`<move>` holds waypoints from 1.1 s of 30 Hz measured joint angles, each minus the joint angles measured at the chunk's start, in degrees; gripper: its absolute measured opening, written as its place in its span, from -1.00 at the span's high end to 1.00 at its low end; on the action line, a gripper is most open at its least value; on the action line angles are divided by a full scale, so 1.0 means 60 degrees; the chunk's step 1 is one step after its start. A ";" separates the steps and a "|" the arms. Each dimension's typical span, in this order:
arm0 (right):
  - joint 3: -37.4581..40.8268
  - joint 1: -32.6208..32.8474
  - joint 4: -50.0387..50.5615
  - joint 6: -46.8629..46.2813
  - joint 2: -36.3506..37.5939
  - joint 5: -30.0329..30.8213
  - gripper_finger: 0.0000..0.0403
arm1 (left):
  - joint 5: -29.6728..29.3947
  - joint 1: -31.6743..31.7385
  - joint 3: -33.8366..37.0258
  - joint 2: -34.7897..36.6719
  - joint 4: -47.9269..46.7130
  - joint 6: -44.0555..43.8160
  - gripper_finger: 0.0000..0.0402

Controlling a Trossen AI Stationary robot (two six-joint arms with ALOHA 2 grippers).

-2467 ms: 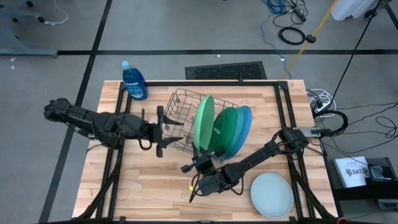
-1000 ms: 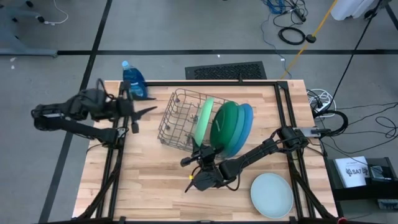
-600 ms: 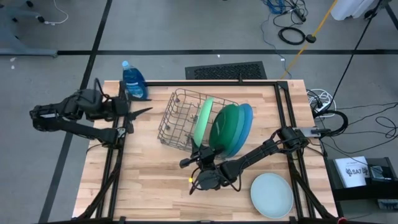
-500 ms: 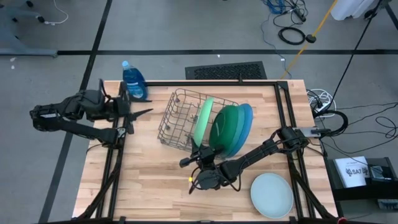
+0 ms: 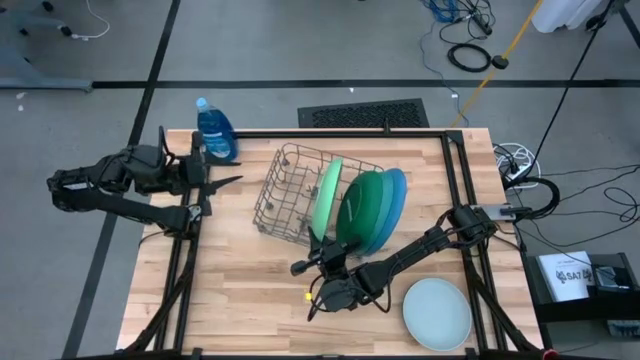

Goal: Sort dishes
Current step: Put the light green plate into the dish rack

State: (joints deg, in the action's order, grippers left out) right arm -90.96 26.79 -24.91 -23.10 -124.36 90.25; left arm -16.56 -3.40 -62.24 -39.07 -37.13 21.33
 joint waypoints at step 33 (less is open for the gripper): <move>-0.0007 -0.0004 0.1478 -0.0576 0.0000 -0.0054 0.39 | 0.0744 0.0000 0.0109 -0.0898 -0.0837 -0.0724 0.37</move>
State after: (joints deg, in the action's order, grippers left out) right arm -91.00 26.76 -16.04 -26.56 -124.36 89.92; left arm -12.09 -3.40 -61.58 -44.46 -42.16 16.98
